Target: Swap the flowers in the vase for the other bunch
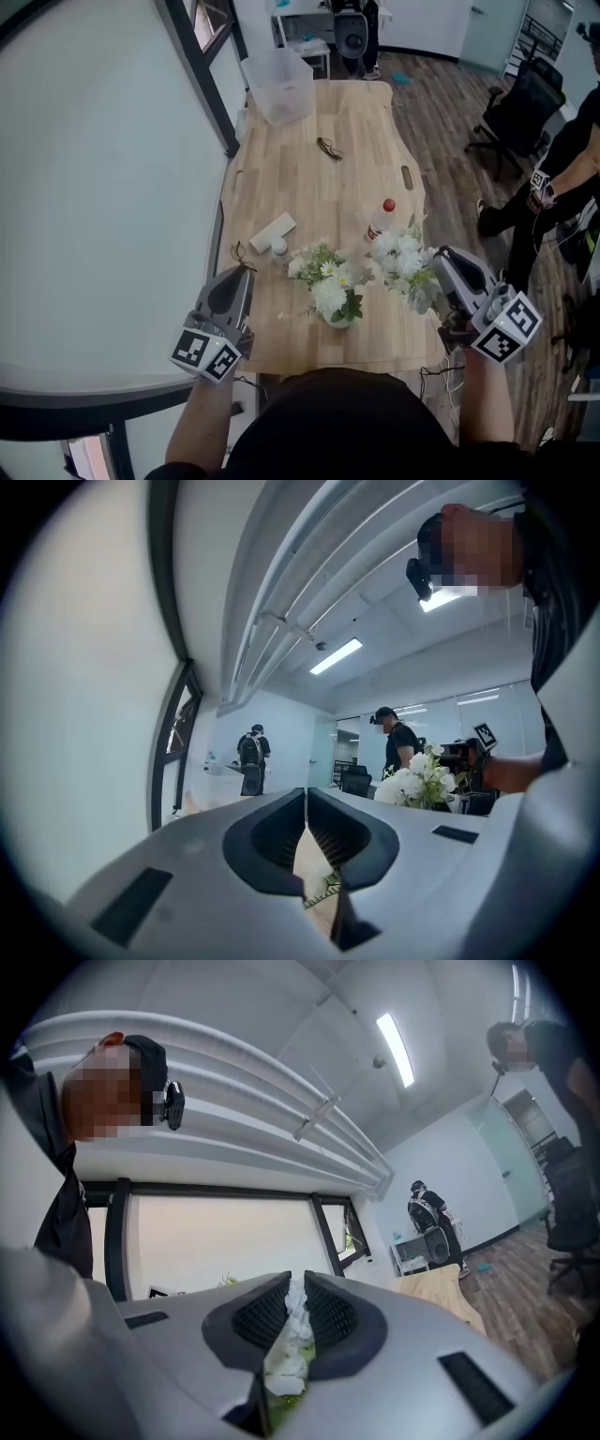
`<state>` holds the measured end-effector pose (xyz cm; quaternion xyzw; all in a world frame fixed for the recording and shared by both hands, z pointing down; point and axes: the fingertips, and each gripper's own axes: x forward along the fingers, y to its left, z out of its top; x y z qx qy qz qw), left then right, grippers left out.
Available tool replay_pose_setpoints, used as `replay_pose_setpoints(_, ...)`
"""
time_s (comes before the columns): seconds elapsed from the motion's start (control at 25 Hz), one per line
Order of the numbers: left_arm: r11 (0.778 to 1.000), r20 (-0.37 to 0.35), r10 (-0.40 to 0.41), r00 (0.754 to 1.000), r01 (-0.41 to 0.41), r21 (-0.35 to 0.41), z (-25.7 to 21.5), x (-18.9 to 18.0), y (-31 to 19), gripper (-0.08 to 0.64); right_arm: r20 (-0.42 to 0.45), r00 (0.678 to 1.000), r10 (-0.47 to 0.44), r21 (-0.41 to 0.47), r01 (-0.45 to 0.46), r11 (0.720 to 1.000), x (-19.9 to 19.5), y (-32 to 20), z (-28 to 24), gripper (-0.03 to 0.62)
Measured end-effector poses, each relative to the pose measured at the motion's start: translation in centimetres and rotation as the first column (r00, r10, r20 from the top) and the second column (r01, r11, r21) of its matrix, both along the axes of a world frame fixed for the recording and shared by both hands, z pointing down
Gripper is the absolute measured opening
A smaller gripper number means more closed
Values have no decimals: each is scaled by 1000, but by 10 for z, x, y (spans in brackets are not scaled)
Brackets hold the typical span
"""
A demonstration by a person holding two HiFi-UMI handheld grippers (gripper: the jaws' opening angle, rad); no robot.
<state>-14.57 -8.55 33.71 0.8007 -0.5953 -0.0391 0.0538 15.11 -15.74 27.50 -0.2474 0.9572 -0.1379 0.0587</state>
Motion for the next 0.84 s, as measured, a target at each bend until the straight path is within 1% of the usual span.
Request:
replay_pose_setpoints(0.16,1000,4,4,1000,-4,-15,1,2,-2,17,5,1000,-6,-8,6,1000,0,1,-1,64)
replay_pose_setpoints(0.4,1000,12,5,1000,-5,-10,-2,1,-3,17,8,1000,-7,-8,7,1000,-1,-2,1,63)
replay_pose_setpoints(0.6,1000,9,-17,1000,17,-16,0,0,-1,17,8,1000,-16,-2,16,1000,-4,-2,0,63)
replay_pose_setpoints(0.84,1000,14,-14,1000,15,-16,-8,2,-1,17,6,1000,-20,-8,20,1000,-3,-2,-3,63)
